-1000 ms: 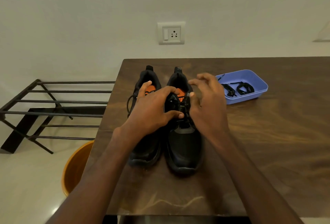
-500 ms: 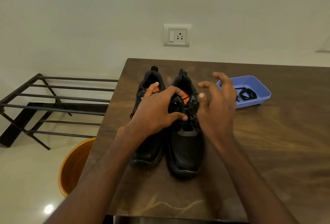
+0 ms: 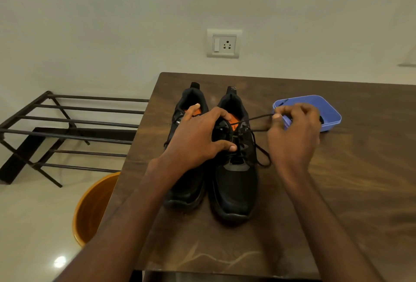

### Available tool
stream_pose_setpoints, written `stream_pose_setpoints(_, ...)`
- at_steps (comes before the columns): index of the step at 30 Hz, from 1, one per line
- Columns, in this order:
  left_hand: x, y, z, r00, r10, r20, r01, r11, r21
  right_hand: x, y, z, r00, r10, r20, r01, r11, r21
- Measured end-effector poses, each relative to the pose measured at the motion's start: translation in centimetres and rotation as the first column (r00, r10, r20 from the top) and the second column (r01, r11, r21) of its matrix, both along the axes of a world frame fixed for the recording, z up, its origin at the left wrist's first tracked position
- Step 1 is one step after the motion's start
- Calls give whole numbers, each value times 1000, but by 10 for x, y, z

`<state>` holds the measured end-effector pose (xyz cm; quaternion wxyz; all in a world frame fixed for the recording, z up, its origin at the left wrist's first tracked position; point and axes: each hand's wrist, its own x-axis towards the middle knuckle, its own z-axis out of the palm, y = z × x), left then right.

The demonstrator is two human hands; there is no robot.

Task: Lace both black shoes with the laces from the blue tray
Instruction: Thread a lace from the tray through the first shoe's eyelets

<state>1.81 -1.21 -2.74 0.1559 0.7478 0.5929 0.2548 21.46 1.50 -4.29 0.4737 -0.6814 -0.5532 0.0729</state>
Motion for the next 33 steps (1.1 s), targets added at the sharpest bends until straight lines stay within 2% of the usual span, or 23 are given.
stream_pose_setpoints(2, 1, 0, -1, 1000, -2, 14, 2, 1000, 13, -2, 0, 0, 967, 167, 191, -162, 986, -41)
stream_pose_setpoints(4, 1, -1, 0, 1000, -4, 11, 3, 999, 36, -13, -2, 0, 898, 327, 296, -318, 945, -80)
stream_pose_setpoints(6, 0, 1, -3, 1000, -6, 7, 5, 998, 62, -24, -2, -4, 834, 438, 335, -411, 899, -151)
stream_pose_setpoints(8, -1, 2, -6, 1000, -14, 3, 14, 998, 59, -31, -2, -9, 827, 471, 306, -430, 882, -195)
stream_pose_setpoints(11, -1, 2, -6, 1000, -3, 16, 2, 999, 37, -30, -2, -10, 914, 316, 255, -300, 949, -100)
stream_pose_setpoints(13, -2, 1, -4, 1000, 25, 19, -24, 1000, -14, -23, -1, -7, 979, 165, 120, -166, 986, -1)
stream_pose_setpoints(15, -2, 1, -3, 999, 35, 14, -34, 998, -57, -11, 1, -3, 997, 45, -64, -43, 999, 26)
stream_pose_setpoints(17, -2, 1, -2, 999, 25, 24, -23, 998, -60, 1, 2, -1, 993, -50, -104, 50, 999, -7)
stream_pose_setpoints(19, -1, 0, -1, 999, 14, 38, -12, 999, -39, 5, 0, 0, 996, -50, 70, 53, 997, -47)
stream_pose_setpoints(21, -1, 0, -1, 999, 0, 45, 0, 1000, -10, -2, -4, 0, 947, 137, 291, -111, 988, -103)
stream_pose_setpoints(23, -1, -1, -2, 999, -5, 39, 5, 1000, 20, -17, -5, -3, 866, 336, 372, -293, 941, -168)
stream_pose_setpoints(25, -1, -1, -4, 1000, -12, 28, 11, 999, 34, -30, -4, -6, 855, 416, 310, -368, 907, -204)
stream_pose_setpoints(26, -1, -1, -4, 1000, -13, 26, 12, 999, 37, -32, -3, -8, 875, 401, 270, -363, 914, -180)
stream_pose_setpoints(28, -2, -3, -1, 999, -6, 36, 6, 1000, 12, -30, -4, -10, 937, 280, 209, -273, 960, -60)
stream_pose_setpoints(30, -1, -4, 2, 999, 10, 47, -9, 999, -32, -21, -5, -5, 989, 132, 71, -135, 990, 38)
stream_pose_setpoints(33, 0, -5, 4, 999, 20, 36, -18, 998, -61, -8, -9, 8, 981, -61, -186, 55, 998, -41)
